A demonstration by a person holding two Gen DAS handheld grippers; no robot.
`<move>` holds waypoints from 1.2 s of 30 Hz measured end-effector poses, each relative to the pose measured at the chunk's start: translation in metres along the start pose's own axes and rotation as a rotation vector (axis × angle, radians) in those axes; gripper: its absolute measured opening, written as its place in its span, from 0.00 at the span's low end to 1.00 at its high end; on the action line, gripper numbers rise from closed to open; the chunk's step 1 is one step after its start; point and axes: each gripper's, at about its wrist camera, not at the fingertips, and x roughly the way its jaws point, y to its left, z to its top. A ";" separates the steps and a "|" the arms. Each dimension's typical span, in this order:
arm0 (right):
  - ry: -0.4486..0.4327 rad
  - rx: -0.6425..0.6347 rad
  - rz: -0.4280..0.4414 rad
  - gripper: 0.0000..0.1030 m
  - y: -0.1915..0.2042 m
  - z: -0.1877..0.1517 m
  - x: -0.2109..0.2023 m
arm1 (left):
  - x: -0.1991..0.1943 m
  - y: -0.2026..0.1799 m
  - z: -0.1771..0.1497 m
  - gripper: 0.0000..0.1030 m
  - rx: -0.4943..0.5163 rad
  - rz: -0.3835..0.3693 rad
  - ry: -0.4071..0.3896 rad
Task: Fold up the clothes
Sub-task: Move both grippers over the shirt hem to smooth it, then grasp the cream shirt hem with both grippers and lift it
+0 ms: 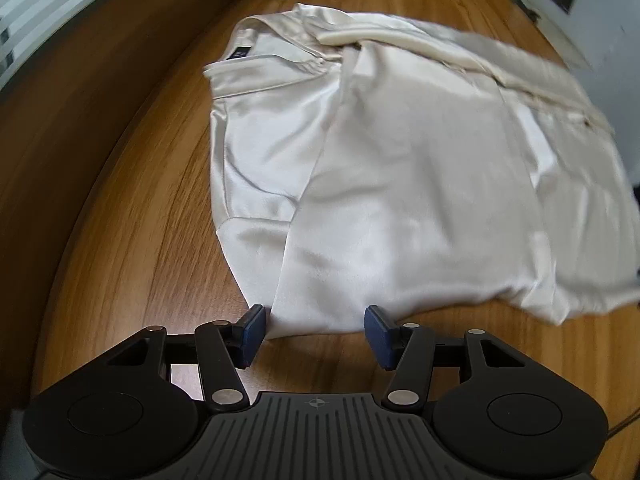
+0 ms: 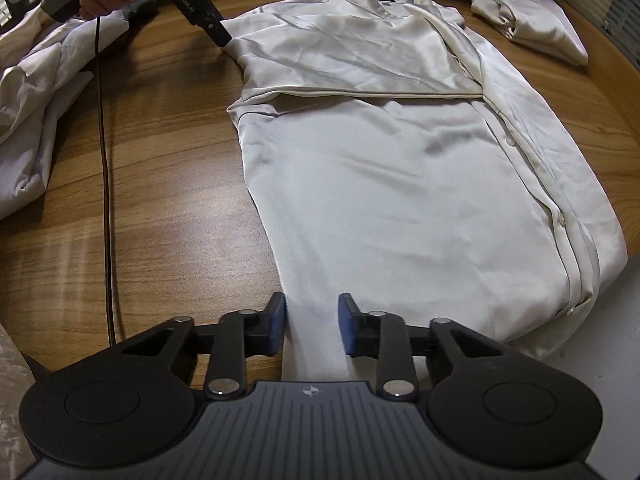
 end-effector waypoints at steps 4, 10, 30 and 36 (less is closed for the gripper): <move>0.000 0.002 -0.008 0.18 0.003 0.000 0.000 | 0.000 0.000 -0.002 0.55 0.026 0.007 -0.025; -0.013 0.032 -0.025 0.05 0.000 0.002 -0.004 | -0.005 -0.002 -0.005 0.09 0.050 0.003 -0.059; -0.137 0.269 -0.140 0.02 -0.086 0.028 -0.042 | -0.049 -0.003 0.098 0.05 -0.110 0.029 -0.212; -0.114 0.271 -0.174 0.02 -0.124 0.037 -0.028 | -0.028 -0.010 0.140 0.05 -0.046 0.079 -0.188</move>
